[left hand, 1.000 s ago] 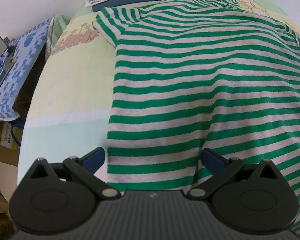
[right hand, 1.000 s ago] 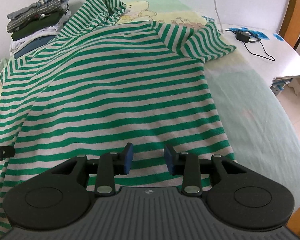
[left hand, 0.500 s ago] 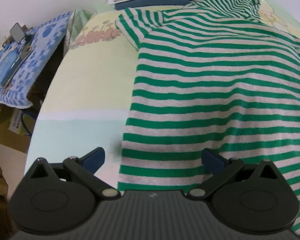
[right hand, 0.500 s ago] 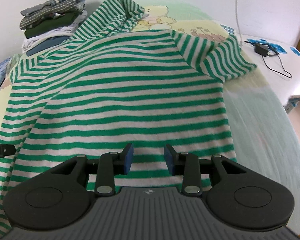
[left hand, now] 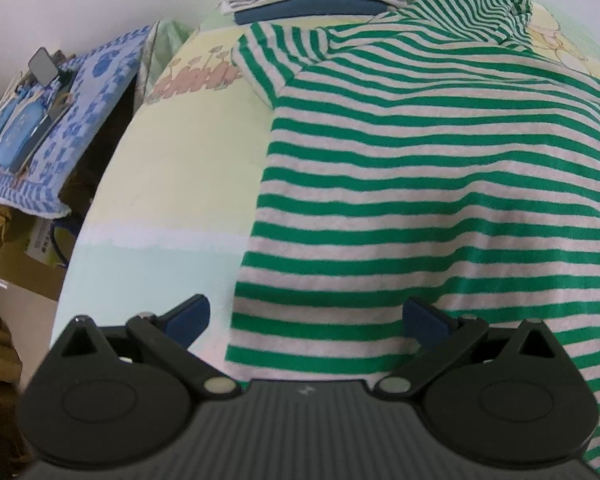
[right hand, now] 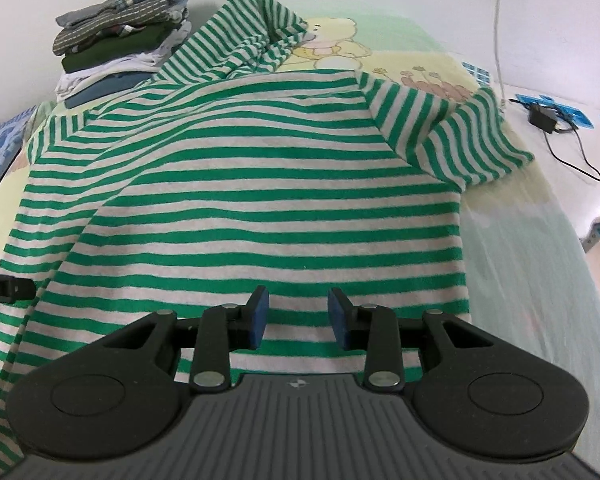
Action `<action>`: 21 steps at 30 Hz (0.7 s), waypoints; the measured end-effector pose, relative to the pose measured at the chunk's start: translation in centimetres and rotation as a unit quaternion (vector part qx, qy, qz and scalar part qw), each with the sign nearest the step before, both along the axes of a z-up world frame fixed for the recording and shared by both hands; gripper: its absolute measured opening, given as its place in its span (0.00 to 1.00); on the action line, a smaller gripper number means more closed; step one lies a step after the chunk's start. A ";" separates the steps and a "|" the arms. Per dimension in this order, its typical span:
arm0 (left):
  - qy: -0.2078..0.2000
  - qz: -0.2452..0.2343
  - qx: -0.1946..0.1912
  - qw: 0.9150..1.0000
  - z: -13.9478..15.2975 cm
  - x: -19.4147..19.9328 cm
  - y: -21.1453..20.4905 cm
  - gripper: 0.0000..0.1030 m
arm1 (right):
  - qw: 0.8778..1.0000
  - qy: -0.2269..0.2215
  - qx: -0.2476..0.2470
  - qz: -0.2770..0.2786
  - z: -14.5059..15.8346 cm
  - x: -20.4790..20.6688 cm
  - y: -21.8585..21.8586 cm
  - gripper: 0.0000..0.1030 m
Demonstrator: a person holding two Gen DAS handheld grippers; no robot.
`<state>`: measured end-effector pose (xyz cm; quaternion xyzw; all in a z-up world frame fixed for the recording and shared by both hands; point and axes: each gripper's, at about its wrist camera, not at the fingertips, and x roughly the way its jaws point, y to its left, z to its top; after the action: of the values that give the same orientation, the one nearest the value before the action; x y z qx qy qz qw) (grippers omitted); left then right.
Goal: Fold clothes
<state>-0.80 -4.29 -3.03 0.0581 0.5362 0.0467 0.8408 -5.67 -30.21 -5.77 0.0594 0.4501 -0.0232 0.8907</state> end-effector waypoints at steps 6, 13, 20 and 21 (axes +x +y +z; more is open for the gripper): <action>-0.001 -0.009 0.011 1.000 -0.2 0.9 -0.9 0.99 | 1.000 -0.006 -0.005 0.004 -0.1 0.5 -0.3 0.33; 0.000 -0.016 0.017 1.000 -0.5 1.3 -1.6 0.99 | 1.000 0.004 0.004 -0.011 -0.7 0.6 -1.3 0.33; 0.001 -0.020 0.022 1.000 -0.8 1.5 -2.1 0.99 | 1.000 0.007 0.004 -0.018 -1.0 0.6 -2.0 0.33; 0.001 -0.020 0.023 1.000 -0.8 1.6 -2.1 0.99 | 1.000 0.007 0.003 -0.017 -1.0 0.6 -2.0 0.33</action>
<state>0.80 -6.41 -3.83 0.0881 0.5342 0.0417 0.8397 -5.06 -32.20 -6.77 0.0700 0.4552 -0.0377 0.8868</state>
